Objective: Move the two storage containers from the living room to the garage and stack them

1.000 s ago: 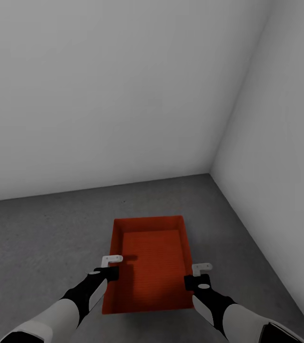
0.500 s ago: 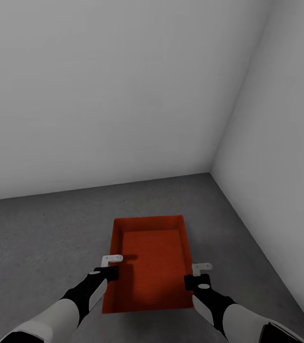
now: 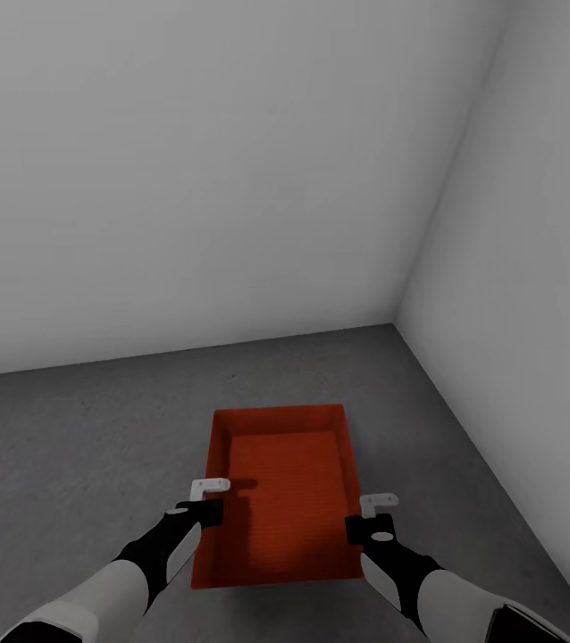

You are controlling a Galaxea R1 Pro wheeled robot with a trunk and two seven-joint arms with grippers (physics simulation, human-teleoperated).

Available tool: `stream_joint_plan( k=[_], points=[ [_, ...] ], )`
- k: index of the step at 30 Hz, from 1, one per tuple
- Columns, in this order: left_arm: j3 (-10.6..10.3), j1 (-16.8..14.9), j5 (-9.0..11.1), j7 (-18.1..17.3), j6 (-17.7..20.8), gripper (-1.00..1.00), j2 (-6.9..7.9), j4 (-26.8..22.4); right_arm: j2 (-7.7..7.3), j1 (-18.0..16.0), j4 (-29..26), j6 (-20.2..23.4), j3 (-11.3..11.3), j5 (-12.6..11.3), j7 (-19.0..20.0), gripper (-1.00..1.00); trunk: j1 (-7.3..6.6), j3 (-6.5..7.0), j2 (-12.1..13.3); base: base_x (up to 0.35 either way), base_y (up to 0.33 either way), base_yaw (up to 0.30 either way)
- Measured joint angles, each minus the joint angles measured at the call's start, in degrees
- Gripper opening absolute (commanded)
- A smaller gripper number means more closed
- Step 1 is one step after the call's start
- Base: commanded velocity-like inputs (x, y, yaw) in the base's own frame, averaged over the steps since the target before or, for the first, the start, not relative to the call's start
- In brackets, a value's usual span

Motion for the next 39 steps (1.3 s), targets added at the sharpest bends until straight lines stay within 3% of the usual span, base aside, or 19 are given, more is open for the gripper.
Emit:
stream_joint_plan(
  k=[31,39],
  points=[
    [-0.1,0.0,0.09,0.04,0.02,-1.0,0.02,-0.06,0.01,0.0,0.01,-0.04,0.0,-0.02,0.01,-1.0,0.0,0.0,0.0,0.001,0.0,0.0],
    [-0.08,0.01,-0.04,-0.11,-0.68,-1.0,0.02,-0.05,0.01,0.0,0.07,-0.76,0.09,-0.11,-0.04,-1.0,-0.02,0.0,0.0,0.213,0.019,0.0]
  ],
)
